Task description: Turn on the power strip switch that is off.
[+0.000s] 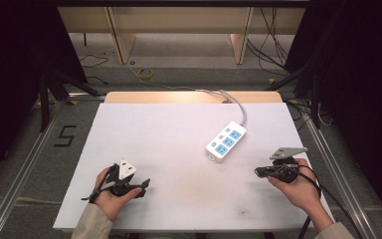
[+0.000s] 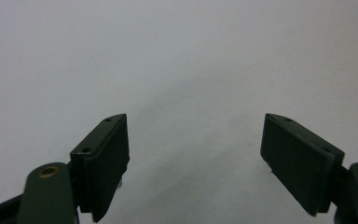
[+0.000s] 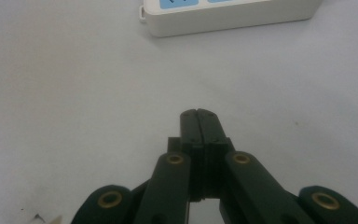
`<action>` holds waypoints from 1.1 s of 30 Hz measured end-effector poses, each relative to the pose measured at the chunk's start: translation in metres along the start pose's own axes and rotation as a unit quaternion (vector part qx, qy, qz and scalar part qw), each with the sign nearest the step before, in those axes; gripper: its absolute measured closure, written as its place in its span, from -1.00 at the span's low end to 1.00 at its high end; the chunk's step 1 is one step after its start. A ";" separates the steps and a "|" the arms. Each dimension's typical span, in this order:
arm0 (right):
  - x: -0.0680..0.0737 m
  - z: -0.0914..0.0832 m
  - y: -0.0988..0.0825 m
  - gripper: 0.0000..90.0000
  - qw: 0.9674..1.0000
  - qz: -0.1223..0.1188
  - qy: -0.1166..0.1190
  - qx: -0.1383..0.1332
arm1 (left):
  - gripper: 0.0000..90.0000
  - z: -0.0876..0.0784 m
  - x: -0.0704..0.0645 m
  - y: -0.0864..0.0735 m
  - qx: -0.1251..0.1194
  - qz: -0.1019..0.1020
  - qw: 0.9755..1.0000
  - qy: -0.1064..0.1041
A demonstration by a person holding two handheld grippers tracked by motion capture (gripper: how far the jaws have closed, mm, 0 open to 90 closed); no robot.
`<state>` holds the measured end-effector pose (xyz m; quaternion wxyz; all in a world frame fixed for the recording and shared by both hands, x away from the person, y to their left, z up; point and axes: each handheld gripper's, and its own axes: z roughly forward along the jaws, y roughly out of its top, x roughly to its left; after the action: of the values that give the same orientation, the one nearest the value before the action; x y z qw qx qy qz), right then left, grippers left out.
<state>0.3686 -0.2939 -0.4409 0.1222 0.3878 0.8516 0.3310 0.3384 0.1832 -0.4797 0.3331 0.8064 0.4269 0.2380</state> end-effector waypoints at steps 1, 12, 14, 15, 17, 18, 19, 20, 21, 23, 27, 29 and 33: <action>0.000 0.000 0.001 1.00 1.000 -0.001 0.000 0.001 | -0.48 0.000 0.000 0.000 0.000 0.000 1.000 0.000; -0.002 0.003 0.015 1.00 1.000 -0.006 0.000 0.010 | -0.48 0.000 0.000 0.000 -0.001 0.000 1.000 0.001; -0.003 0.003 0.016 1.00 1.000 -0.008 -0.001 0.011 | -0.48 0.000 0.000 0.000 0.000 -0.001 1.000 0.001; -0.003 0.004 0.018 1.00 1.000 -0.006 -0.002 0.013 | -0.48 0.000 0.000 0.000 0.000 0.000 1.000 0.001; -0.004 0.005 0.019 1.00 1.000 -0.007 -0.002 0.013 | -0.48 0.000 0.000 0.000 0.000 -0.001 1.000 0.001; -0.004 0.005 0.020 1.00 1.000 -0.006 -0.001 0.015 | -0.48 0.000 0.000 0.000 0.000 -0.001 1.000 0.001; -0.004 0.006 0.021 1.00 1.000 -0.006 -0.002 0.016 | -0.48 0.000 0.000 0.000 0.000 -0.001 1.000 0.001; -0.005 0.006 0.021 1.00 1.000 -0.009 -0.001 0.016 | -0.48 0.001 0.000 0.000 0.000 -0.001 1.000 0.001; -0.005 0.007 0.022 1.00 1.000 -0.006 0.000 0.017 | -0.48 0.001 0.000 0.000 0.000 0.000 1.000 0.001; -0.005 0.008 0.024 1.00 1.000 -0.008 -0.001 0.018 | -0.48 0.001 0.000 0.000 0.000 0.000 1.000 0.001; -0.005 0.010 0.028 1.00 1.000 -0.007 0.000 0.023 | -0.48 0.000 0.000 0.000 0.000 0.000 1.000 0.002; -0.005 0.010 0.029 1.00 1.000 -0.008 -0.001 0.023 | -0.48 0.000 0.000 0.000 0.000 0.000 1.000 0.002; -0.006 0.011 0.035 1.00 1.000 -0.012 -0.001 0.026 | -0.48 0.001 -0.001 0.000 -0.001 0.000 1.000 0.002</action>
<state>0.3979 -0.2765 -0.4267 0.1174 0.3807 0.8644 0.3068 0.3386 0.1825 -0.4801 0.3330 0.8058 0.4271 0.2396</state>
